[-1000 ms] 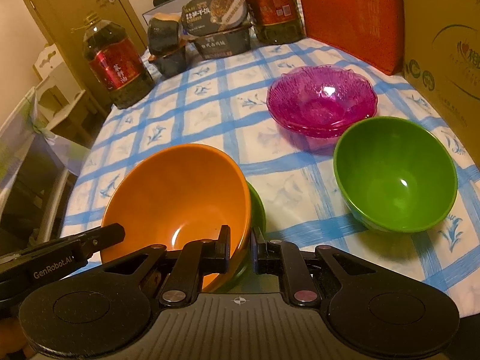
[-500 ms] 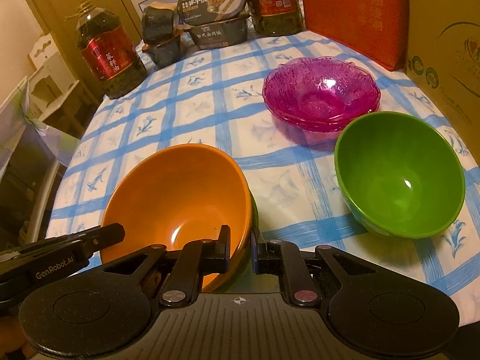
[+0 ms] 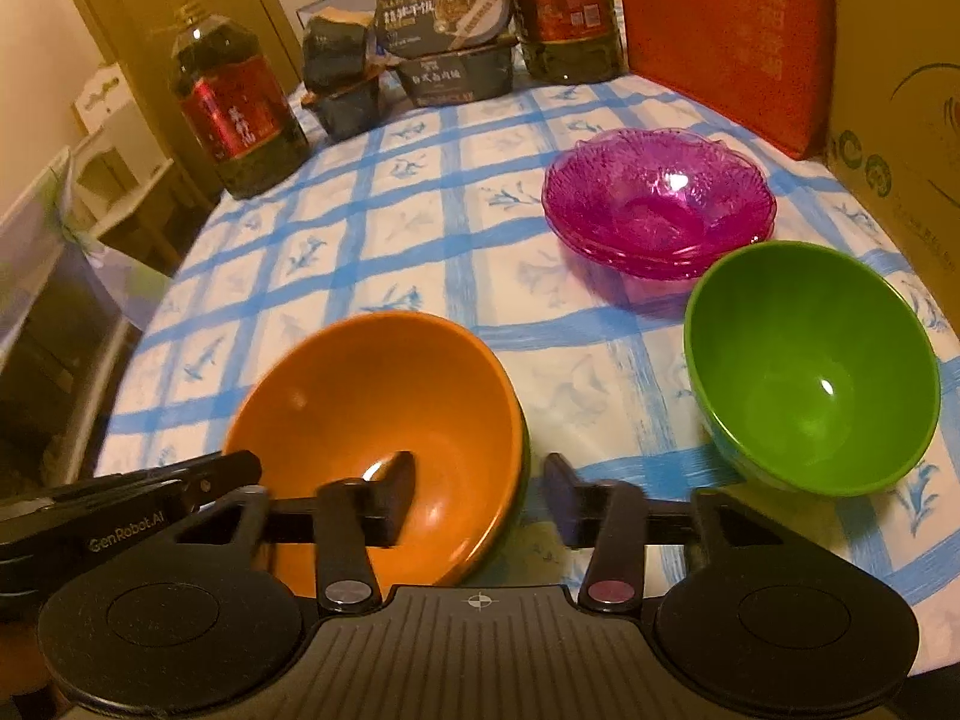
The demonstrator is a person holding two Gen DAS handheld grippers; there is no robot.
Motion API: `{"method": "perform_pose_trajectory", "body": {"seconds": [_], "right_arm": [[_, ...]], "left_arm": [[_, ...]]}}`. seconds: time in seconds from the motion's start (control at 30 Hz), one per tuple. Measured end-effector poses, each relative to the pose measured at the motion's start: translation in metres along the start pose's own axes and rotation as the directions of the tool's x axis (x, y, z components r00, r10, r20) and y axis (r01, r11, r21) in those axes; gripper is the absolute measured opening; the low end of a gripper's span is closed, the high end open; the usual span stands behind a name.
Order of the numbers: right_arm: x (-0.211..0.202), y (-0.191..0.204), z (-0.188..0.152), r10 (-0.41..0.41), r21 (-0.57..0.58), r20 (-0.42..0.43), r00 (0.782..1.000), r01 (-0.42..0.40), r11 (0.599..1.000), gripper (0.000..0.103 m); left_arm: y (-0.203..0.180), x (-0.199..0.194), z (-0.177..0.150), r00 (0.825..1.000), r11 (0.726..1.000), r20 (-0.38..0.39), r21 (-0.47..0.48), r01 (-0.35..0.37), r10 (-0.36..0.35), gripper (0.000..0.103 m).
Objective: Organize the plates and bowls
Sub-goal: 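Lower the orange bowl into the large green bowl and open both grippers, then move both grippers to the smaller green bowl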
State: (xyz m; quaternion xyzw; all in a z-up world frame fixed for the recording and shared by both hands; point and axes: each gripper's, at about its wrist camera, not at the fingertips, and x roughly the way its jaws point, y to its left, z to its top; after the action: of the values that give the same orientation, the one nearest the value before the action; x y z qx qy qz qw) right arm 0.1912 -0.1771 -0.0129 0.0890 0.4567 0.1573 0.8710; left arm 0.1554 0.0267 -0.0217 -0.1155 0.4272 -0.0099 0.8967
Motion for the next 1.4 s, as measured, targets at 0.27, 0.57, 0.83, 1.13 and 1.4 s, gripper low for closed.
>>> {"method": "perform_pose_trajectory", "body": {"seconds": [0.27, 0.57, 0.83, 1.13, 1.4], "right_arm": [[-0.025, -0.005, -0.002, 0.003, 0.029, 0.035, 0.999, -0.004, 1.0, 0.049], [-0.058, -0.013, -0.023, -0.007, 0.028, 0.039, 0.999, 0.006, 1.0, 0.05], [-0.08, -0.03, -0.053, -0.036, 0.025, 0.023, 0.999, 0.035, 0.999, 0.054], [-0.093, -0.06, -0.082, -0.073, 0.038, -0.009, 0.997, 0.074, 0.997, 0.058], [-0.095, -0.077, -0.091, -0.084, 0.079, -0.026, 0.996, 0.086, 0.993, 0.059]], "left_arm": [[0.0, -0.028, -0.002, 0.999, 0.999, 0.038, -0.035, 0.024, -0.023, 0.013], [-0.021, -0.065, -0.028, 0.997, 0.999, 0.063, -0.027, 0.039, -0.037, 0.023], [-0.042, -0.082, -0.062, 0.998, 0.999, 0.054, -0.031, 0.018, -0.017, 0.038], [-0.063, -0.085, -0.085, 0.999, 1.0, 0.038, -0.028, 0.001, 0.0, 0.06], [-0.073, -0.08, -0.091, 1.0, 1.0, 0.013, -0.003, 0.004, -0.004, 0.061]]}}
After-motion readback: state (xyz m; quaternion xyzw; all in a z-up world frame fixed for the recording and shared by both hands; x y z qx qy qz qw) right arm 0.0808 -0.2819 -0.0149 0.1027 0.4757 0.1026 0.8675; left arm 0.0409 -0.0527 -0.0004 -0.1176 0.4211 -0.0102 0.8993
